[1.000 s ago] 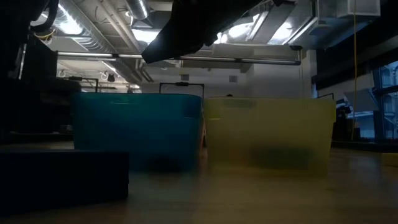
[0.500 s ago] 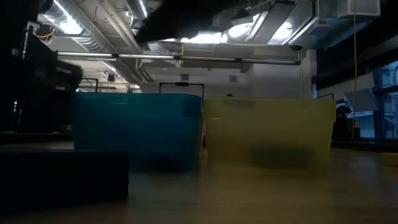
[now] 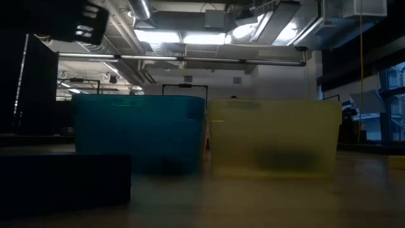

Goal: Sort blocks by size
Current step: Put the left blue rectangular block into the blue bin

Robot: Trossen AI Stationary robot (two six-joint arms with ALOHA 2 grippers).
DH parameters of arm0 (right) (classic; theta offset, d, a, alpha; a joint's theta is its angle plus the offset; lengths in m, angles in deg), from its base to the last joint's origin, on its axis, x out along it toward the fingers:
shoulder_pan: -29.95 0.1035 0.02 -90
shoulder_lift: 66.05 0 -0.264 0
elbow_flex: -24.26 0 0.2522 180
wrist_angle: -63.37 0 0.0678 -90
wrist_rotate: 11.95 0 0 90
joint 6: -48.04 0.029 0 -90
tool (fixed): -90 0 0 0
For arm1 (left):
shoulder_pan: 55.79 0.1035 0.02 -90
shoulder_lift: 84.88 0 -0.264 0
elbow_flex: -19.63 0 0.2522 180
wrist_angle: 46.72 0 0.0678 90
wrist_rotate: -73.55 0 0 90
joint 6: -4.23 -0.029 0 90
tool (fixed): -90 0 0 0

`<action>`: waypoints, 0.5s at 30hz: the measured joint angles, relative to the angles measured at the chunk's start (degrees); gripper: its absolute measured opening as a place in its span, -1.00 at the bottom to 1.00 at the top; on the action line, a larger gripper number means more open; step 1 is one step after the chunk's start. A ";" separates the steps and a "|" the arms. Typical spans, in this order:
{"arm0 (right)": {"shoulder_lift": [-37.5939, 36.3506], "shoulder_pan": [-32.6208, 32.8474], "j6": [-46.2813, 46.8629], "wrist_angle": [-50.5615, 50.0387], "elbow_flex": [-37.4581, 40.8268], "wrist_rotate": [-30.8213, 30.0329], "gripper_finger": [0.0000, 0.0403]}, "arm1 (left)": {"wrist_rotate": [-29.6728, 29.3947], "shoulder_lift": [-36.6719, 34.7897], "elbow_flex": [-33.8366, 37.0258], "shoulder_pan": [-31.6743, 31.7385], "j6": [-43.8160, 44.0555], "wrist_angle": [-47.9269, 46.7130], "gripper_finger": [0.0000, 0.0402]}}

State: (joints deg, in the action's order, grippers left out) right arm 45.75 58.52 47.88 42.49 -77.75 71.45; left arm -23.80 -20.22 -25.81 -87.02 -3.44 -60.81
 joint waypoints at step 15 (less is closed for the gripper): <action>-0.01 3.55 8.77 0.15 0.00 -0.47 -0.52 | -7.50 8.14 -0.02 10.21 -4.60 8.97 -0.43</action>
State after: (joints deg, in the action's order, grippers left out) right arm 45.74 62.08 56.66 42.65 -77.75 70.98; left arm -31.29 -12.08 -25.83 -76.81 -8.05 -51.84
